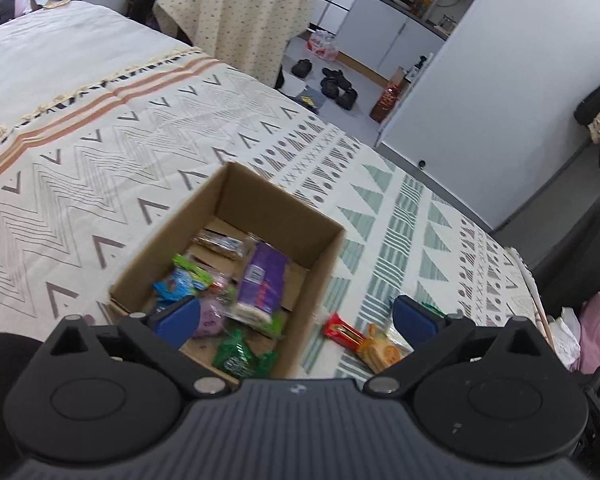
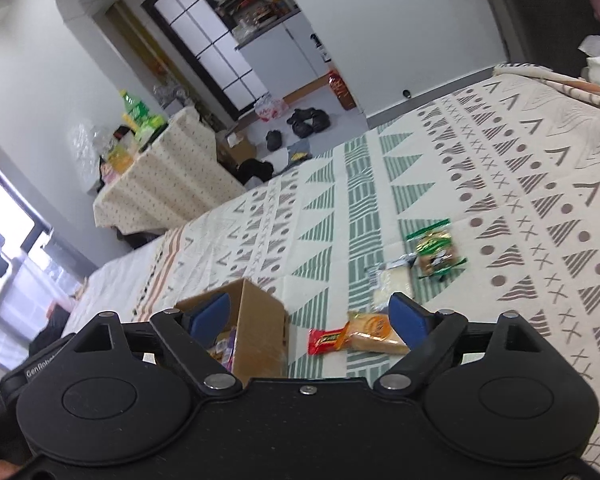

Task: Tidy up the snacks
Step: 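Move both tools back toward the remaining snacks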

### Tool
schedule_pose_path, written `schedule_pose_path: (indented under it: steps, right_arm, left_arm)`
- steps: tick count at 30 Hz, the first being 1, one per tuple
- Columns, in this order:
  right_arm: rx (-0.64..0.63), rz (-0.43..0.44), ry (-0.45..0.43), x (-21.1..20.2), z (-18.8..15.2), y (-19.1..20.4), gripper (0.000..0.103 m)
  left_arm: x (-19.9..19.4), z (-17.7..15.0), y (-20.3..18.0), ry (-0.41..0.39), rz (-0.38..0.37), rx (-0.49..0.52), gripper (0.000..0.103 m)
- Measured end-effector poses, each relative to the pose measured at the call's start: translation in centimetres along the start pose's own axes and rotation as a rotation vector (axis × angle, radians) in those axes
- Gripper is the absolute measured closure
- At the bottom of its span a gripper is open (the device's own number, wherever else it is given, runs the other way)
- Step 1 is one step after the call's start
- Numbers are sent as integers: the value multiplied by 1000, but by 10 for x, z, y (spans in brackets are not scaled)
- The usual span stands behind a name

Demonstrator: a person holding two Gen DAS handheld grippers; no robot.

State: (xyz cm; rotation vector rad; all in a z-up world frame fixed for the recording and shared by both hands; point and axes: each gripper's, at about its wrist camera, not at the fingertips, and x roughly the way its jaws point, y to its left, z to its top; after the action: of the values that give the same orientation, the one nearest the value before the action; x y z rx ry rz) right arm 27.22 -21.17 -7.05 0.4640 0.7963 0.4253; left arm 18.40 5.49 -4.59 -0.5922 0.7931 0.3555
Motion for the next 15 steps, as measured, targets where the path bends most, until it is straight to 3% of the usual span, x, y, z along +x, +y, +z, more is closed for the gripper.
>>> schedule_pose_path:
  steps: [15]
  right_arm:
    - [79,-10,6,-3,0,-62,15]
  left_arm:
    - [20,-40,-48,7,6,19,1]
